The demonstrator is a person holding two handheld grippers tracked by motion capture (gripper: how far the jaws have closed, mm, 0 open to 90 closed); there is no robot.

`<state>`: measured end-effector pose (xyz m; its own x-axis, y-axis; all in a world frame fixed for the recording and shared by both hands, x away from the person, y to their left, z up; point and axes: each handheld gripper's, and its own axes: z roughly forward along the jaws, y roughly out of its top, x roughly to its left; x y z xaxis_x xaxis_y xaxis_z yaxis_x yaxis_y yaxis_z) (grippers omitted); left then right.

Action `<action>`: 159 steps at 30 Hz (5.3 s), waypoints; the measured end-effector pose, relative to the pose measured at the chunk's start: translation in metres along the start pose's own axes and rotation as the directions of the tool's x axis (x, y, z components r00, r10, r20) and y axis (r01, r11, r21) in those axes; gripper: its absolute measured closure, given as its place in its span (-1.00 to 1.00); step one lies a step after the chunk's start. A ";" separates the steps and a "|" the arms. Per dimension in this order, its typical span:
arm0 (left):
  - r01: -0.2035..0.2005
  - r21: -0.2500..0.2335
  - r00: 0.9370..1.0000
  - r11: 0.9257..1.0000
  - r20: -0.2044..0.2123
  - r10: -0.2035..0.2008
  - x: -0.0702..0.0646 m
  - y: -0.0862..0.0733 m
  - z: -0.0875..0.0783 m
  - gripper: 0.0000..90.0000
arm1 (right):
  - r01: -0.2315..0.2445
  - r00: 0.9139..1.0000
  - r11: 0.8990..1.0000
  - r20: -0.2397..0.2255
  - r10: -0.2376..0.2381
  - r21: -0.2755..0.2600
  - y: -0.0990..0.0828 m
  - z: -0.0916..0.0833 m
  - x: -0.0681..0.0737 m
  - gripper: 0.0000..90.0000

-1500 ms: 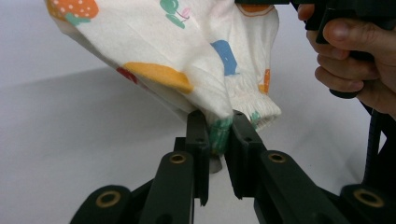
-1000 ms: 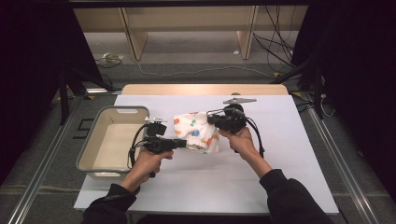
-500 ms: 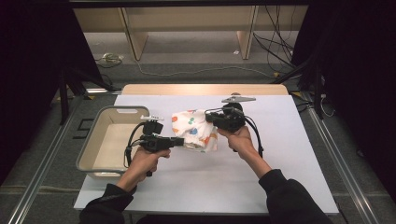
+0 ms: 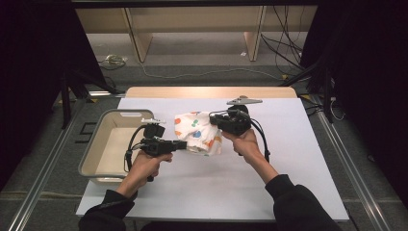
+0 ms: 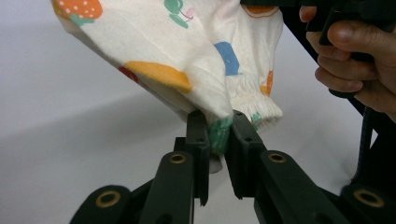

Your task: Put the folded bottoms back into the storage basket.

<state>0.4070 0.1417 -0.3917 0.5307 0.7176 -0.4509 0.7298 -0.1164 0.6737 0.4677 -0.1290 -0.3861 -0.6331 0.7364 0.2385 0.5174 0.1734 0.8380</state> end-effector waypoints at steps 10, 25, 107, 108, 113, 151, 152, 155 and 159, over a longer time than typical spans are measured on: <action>-0.018 -0.010 1.000 1.000 -0.011 0.018 0.000 0.000 -0.010 0.78 | 0.006 1.000 1.000 -0.010 -0.006 -0.007 0.005 0.002 0.007 0.73; -0.023 -0.055 0.999 0.998 -0.041 0.021 0.009 0.003 -0.038 0.78 | 0.001 0.999 1.000 -0.041 -0.002 -0.024 0.019 0.015 0.025 0.73; 0.109 -0.192 0.978 0.975 -0.156 -0.140 0.092 -0.003 -0.154 0.79 | 0.080 0.993 0.997 -0.090 -0.079 0.010 0.077 0.110 0.128 0.73; 0.111 -0.191 0.977 0.975 -0.159 -0.142 0.093 -0.004 -0.155 0.79 | 0.083 0.993 0.996 -0.090 -0.081 0.012 0.078 0.111 0.129 0.73; 0.127 -0.201 0.973 0.971 -0.165 -0.161 0.098 -0.005 -0.159 0.79 | 0.083 0.993 0.996 -0.091 -0.081 0.015 0.079 0.118 0.135 0.73; 0.186 -0.179 0.954 0.966 -0.203 -0.221 0.123 -0.014 -0.175 0.79 | 0.104 0.990 0.993 -0.104 -0.098 0.049 0.071 0.145 0.161 0.72; 0.185 -0.173 0.954 0.967 -0.205 -0.219 0.123 -0.015 -0.174 0.79 | 0.102 0.990 0.993 -0.107 -0.096 0.052 0.071 0.145 0.162 0.72; 0.188 -0.168 0.953 0.968 -0.207 -0.221 0.124 -0.016 -0.173 0.79 | 0.106 0.989 0.993 -0.105 -0.100 0.054 0.070 0.146 0.162 0.72; 0.188 -0.159 0.952 0.969 -0.212 -0.220 0.125 -0.016 -0.172 0.79 | 0.105 0.990 0.993 -0.104 -0.099 0.056 0.069 0.147 0.162 0.72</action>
<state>0.3873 0.3516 -0.3585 0.2538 0.8545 -0.4533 0.7385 0.1314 0.6613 0.4855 0.0987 -0.3616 -0.7376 0.6438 0.2038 0.4793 0.2865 0.8296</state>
